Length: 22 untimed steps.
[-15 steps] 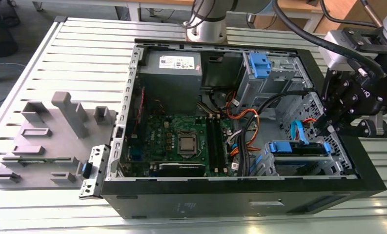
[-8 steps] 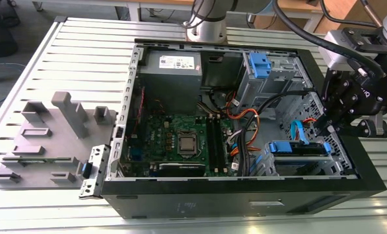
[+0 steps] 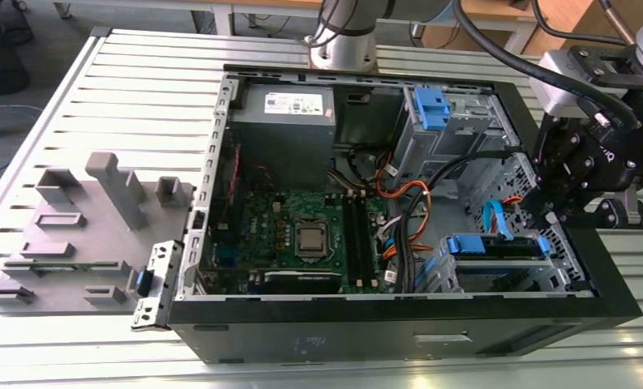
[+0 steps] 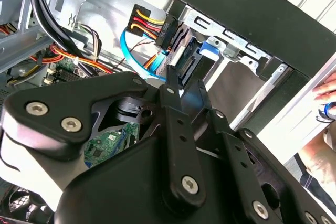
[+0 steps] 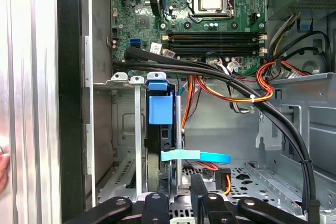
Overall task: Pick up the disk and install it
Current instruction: 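Insert the second disk wire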
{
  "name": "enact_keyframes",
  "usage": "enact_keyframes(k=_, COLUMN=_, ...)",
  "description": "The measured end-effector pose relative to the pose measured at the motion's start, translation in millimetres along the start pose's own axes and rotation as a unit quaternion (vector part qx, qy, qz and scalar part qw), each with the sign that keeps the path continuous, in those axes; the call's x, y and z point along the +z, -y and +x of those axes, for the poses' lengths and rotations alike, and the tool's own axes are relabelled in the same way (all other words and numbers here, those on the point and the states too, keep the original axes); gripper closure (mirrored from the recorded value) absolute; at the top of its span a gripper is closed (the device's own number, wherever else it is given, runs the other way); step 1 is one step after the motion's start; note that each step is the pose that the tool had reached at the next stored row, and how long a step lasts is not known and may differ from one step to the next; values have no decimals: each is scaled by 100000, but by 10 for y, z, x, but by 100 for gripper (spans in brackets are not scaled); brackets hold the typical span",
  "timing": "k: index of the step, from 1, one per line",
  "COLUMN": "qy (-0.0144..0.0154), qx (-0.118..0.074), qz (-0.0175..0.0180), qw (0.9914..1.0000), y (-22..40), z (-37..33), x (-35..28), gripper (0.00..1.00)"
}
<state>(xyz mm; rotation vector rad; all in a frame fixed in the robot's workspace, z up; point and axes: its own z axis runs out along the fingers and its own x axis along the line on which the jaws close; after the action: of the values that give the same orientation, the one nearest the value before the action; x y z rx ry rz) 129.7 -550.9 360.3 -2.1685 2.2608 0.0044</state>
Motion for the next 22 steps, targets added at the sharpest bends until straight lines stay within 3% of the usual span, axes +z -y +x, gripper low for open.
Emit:
enact_keyframes(k=13, qy=13, qx=0, qz=0, qw=100000, y=0, z=-2, x=54, gripper=69)
enact_keyframes(k=22, qy=4, qx=1, qz=0, qw=100000, y=-3, z=-56, x=60, gripper=69)
